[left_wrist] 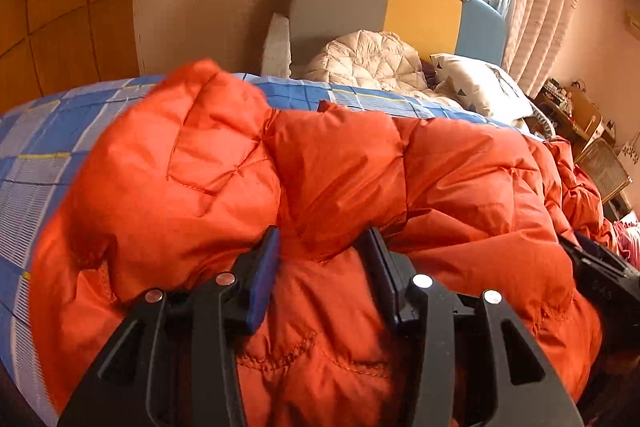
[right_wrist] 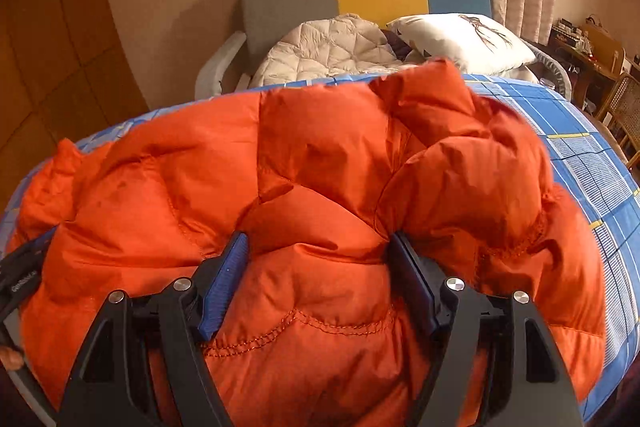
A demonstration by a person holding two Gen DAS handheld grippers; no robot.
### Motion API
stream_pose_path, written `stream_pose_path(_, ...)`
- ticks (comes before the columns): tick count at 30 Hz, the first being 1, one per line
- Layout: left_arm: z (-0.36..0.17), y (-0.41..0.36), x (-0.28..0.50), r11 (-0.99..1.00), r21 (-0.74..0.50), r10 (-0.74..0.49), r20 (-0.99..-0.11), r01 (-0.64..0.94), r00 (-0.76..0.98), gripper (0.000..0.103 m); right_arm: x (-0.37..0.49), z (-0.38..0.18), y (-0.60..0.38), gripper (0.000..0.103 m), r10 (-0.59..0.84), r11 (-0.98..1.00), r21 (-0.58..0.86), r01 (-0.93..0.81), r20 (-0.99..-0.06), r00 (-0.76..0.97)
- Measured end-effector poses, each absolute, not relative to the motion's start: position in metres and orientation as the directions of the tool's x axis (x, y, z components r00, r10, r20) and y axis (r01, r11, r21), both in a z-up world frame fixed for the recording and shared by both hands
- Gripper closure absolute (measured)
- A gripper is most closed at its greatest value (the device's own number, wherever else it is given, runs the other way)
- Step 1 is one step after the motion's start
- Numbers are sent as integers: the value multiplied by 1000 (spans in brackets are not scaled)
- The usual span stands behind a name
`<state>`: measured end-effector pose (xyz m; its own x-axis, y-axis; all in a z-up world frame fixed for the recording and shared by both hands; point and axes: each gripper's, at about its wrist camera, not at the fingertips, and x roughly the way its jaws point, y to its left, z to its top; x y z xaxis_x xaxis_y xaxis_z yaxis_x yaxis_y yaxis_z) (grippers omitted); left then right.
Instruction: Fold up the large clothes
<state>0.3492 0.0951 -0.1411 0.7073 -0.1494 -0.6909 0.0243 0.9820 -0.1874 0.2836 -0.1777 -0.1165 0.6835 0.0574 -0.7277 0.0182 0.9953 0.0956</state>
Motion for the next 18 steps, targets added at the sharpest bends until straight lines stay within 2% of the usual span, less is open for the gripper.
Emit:
stream_pose_path(5, -151, 96, 347, 982, -189, -145, -689, 17, 710, 59, 294, -131, -175, 32, 46, 997, 78, 17, -737, 674)
stream_pose_path(9, -136, 94, 340, 983, -185, -120, -711, -19, 693, 61, 295, -127, -177, 31, 53, 997, 79, 10, -754, 654)
stream_pose_path(13, -113, 86, 316, 982, -191, -135, -671, 7, 729, 58, 281, -112, -184, 27, 93, 992, 127, 4, -743, 663)
stream_pose_path(18, -92, 70, 289, 980, -188, -171, -630, 65, 757, 57, 248, -93, -195, 26, 118, 986, 166, 3, -712, 692)
